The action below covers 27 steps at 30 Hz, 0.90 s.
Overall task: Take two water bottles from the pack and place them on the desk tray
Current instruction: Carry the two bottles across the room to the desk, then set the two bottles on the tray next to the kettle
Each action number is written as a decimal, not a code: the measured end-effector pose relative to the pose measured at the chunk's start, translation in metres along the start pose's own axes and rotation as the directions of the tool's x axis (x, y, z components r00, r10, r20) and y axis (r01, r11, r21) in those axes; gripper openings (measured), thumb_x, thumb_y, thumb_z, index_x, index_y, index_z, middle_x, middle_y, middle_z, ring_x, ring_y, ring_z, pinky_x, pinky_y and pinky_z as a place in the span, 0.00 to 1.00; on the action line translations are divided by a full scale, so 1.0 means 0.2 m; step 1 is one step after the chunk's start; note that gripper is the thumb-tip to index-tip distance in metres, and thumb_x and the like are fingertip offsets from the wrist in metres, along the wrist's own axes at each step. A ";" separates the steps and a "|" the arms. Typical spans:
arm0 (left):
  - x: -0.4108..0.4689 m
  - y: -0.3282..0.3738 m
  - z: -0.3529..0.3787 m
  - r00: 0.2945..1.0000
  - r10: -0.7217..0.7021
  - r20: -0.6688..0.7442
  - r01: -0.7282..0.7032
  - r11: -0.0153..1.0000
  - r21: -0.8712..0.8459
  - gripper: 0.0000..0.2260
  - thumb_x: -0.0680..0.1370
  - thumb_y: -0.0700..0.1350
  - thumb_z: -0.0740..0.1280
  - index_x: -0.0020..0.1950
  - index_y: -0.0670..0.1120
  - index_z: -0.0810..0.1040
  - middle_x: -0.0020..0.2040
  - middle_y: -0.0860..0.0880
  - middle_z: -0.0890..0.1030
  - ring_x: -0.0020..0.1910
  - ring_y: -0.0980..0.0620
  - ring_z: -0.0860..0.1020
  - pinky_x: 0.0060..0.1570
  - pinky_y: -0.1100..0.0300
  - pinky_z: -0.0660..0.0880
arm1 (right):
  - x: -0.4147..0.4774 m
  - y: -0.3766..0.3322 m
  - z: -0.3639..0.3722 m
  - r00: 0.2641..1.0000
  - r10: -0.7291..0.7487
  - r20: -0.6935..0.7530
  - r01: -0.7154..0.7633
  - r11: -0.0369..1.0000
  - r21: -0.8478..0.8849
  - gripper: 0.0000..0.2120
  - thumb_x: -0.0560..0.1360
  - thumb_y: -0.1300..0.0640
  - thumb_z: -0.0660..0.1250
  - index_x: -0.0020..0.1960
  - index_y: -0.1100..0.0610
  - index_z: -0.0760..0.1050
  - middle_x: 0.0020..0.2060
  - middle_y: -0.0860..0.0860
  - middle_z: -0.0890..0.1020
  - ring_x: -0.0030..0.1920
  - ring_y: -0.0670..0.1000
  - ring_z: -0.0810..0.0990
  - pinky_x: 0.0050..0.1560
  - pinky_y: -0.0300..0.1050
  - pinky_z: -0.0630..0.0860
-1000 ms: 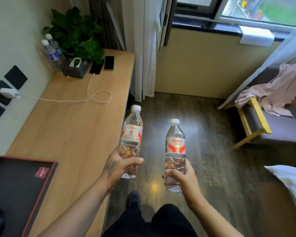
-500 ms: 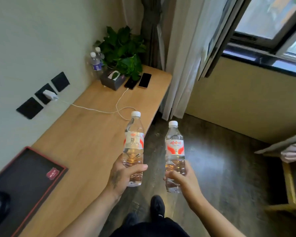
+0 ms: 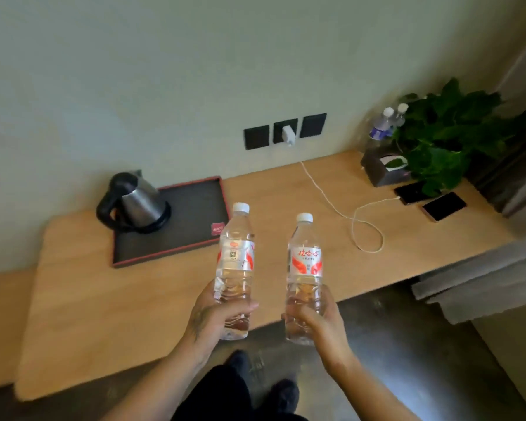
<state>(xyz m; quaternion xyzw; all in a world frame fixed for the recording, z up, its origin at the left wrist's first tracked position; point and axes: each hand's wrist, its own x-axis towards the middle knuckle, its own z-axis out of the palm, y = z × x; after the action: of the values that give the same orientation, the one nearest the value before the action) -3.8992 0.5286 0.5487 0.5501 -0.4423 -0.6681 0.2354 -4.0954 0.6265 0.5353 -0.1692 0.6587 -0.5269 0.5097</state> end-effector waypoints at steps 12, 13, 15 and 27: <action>-0.09 -0.01 -0.48 0.952 -0.045 -0.303 -0.018 0.979 -0.201 0.31 0.55 0.48 0.82 0.57 0.43 0.85 0.38 0.49 0.90 0.34 0.55 0.89 0.31 0.66 0.81 | 0.17 -0.07 0.62 0.927 0.077 0.367 -0.044 0.994 -0.097 0.26 0.63 0.65 0.74 0.59 0.68 0.73 0.42 0.63 0.82 0.39 0.62 0.81 0.29 0.48 0.78; -0.07 0.00 -0.50 0.953 -0.030 -0.301 -0.031 0.980 -0.198 0.32 0.54 0.51 0.82 0.57 0.44 0.85 0.40 0.50 0.90 0.36 0.55 0.89 0.32 0.66 0.81 | 0.19 -0.08 0.65 0.928 0.080 0.365 -0.041 0.993 -0.114 0.26 0.63 0.65 0.74 0.59 0.68 0.73 0.42 0.63 0.82 0.39 0.62 0.81 0.30 0.48 0.79; -0.01 0.02 -0.55 0.957 -0.005 -0.291 -0.049 0.983 -0.179 0.31 0.54 0.53 0.81 0.56 0.46 0.85 0.41 0.50 0.91 0.37 0.56 0.88 0.34 0.66 0.81 | 0.23 -0.10 0.70 0.928 0.094 0.360 -0.042 0.988 -0.150 0.27 0.62 0.64 0.74 0.60 0.68 0.74 0.43 0.64 0.83 0.39 0.62 0.81 0.30 0.49 0.79; 0.35 0.08 -0.65 0.974 -0.094 -0.206 0.068 0.989 -0.131 0.32 0.55 0.55 0.83 0.56 0.48 0.86 0.42 0.49 0.90 0.40 0.50 0.89 0.37 0.57 0.82 | 0.47 -0.24 0.87 0.954 0.091 0.286 -0.040 0.983 -0.179 0.24 0.62 0.62 0.74 0.58 0.63 0.76 0.38 0.57 0.84 0.38 0.61 0.82 0.33 0.50 0.81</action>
<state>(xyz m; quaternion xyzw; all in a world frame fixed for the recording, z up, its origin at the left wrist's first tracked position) -3.7987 0.4208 0.5239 0.6199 -0.3497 -0.6410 0.2872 -4.0021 0.4456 0.5446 -0.2664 0.6238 -0.4202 0.6027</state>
